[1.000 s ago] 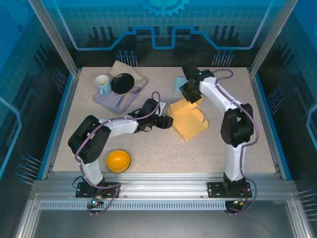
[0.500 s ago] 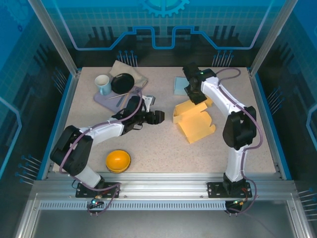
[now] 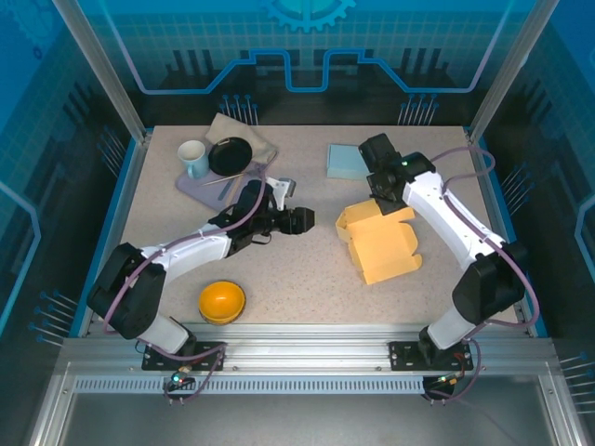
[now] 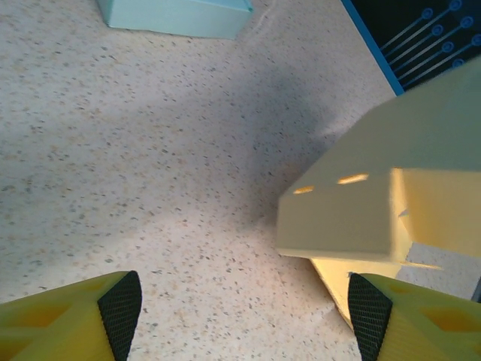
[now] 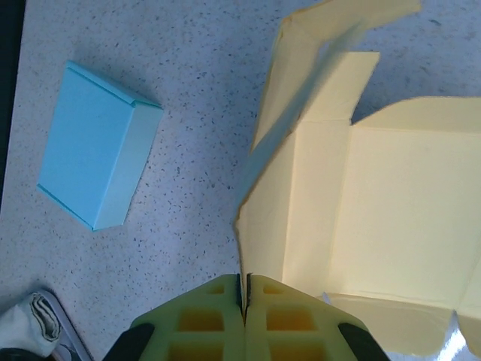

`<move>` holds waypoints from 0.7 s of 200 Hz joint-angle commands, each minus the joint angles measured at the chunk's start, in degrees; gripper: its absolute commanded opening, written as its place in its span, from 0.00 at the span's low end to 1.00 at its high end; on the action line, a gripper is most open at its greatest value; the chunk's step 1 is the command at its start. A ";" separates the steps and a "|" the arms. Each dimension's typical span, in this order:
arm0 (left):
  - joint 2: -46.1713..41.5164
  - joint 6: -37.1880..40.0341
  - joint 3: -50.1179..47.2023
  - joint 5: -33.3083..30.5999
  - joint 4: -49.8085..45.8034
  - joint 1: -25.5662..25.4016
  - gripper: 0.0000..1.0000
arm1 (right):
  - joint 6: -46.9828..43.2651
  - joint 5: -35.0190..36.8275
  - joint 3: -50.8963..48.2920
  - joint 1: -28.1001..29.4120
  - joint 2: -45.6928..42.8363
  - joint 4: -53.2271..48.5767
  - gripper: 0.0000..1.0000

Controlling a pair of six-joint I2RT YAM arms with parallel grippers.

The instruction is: Fold the paper box

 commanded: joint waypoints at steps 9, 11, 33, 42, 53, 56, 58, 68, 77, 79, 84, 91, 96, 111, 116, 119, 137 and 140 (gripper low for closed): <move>0.49 0.39 2.50 2.46 -1.41 -1.87 0.76 | -3.63 2.36 -9.35 0.40 -2.38 12.46 0.00; 0.64 0.58 2.62 2.47 -1.63 -1.95 0.76 | -3.86 2.29 -9.93 0.40 -2.53 13.32 0.00; 3.15 2.39 3.16 2.35 -2.75 -2.77 0.75 | -6.51 2.23 -13.23 0.16 -2.94 18.85 0.00; 4.07 2.81 3.13 2.30 -2.62 -2.87 0.75 | -8.17 2.43 -14.37 -0.03 -2.78 21.47 0.00; 5.19 3.31 3.37 2.22 -2.58 -3.09 0.75 | -9.99 2.53 -15.89 -0.36 -2.85 24.96 0.00; 5.53 3.46 3.40 2.17 -2.65 -3.06 0.75 | -10.76 2.54 -16.39 -0.51 -2.91 26.10 0.00; 5.76 3.55 3.46 2.18 -2.66 -3.09 0.75 | -11.11 2.46 -16.76 -0.64 -2.95 26.64 0.00; 6.85 3.84 3.83 2.16 -2.79 -3.14 0.75 | -12.15 2.36 -18.73 -0.92 -3.44 30.01 0.00; 7.80 4.08 4.32 2.14 -2.91 -3.46 0.75 | -12.56 1.75 -20.80 -1.25 -4.27 33.06 0.00; 8.07 4.10 4.48 2.13 -2.88 -3.54 0.75 | -12.60 1.52 -21.25 -1.26 -4.45 33.68 0.00; 8.56 4.18 4.75 2.12 -2.93 -3.78 0.74 | -12.82 0.99 -22.50 -1.49 -4.99 35.60 0.00; 9.32 4.53 5.10 2.07 -3.08 -4.37 0.74 | -13.25 0.10 -24.21 -1.77 -5.68 38.49 0.00; 9.84 4.80 5.47 1.92 -3.21 -4.80 0.74 | -13.24 -0.58 -25.36 -1.99 -6.12 40.17 0.00; 11.19 5.54 6.36 0.71 -3.87 -6.32 0.73 | -12.04 -3.02 -28.24 -2.87 -6.98 44.24 0.00; 11.44 5.77 6.53 0.12 -3.97 -6.71 0.73 | -11.16 -4.05 -29.30 -3.26 -7.14 45.57 0.00; 11.59 5.84 6.58 -0.12 -3.98 -6.86 0.73 | -10.76 -4.70 -29.87 -3.59 -7.17 46.54 0.00; 12.22 5.76 6.67 -0.98 -3.77 -6.98 0.72 | -7.47 -7.89 -32.67 -4.41 -6.91 51.50 0.00; 12.27 5.87 6.75 -1.22 -3.87 -6.94 0.72 | -6.90 -8.26 -33.02 -4.44 -6.87 52.11 0.00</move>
